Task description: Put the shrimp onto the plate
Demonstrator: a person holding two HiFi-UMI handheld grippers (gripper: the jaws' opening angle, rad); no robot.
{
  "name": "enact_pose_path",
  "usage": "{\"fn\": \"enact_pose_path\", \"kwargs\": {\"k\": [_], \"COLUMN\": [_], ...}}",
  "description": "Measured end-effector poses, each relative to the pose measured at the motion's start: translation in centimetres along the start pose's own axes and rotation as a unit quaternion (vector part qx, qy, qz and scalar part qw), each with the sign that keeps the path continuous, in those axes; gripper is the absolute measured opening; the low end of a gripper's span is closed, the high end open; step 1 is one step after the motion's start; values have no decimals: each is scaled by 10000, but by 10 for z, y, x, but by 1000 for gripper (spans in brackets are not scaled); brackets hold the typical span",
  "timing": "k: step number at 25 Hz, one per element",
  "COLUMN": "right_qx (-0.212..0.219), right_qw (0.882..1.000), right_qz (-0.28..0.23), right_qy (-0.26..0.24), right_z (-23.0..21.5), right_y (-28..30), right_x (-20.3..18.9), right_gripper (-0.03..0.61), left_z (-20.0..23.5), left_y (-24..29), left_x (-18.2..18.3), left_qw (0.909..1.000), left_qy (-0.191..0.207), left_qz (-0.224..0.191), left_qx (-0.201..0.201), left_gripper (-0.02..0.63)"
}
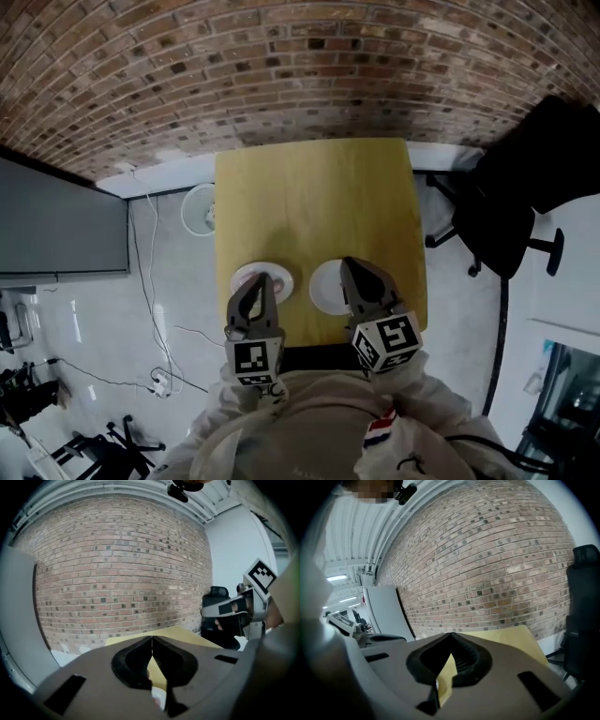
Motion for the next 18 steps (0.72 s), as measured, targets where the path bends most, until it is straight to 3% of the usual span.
{"fn": "enact_pose_path", "kwargs": {"k": [9,18], "right_qx": [-114,-100], "right_qw": [9996,9986], "right_qz": [258,505], "right_qy": [40,141], "right_z": [5,4], "right_y": [21,42], "right_x": [-48,-106], "right_gripper": [24,23], "left_z": [27,29], "left_y": [9,20], "left_x": [-52,-116], "left_qw": [9994,9961], "left_qy": [-67,165], "left_qz": [330,764], "left_qx": [51,-412], "left_gripper": [11,11]}}
Point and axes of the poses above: the fingertips, and each gripper's own axes: y forward along the fingers, z to its left, x out of its top, the point moved 3 cm from there along -y, backward along the fingers, and after that the axes turned 8 degrees about -z, right-handed, at the moved point
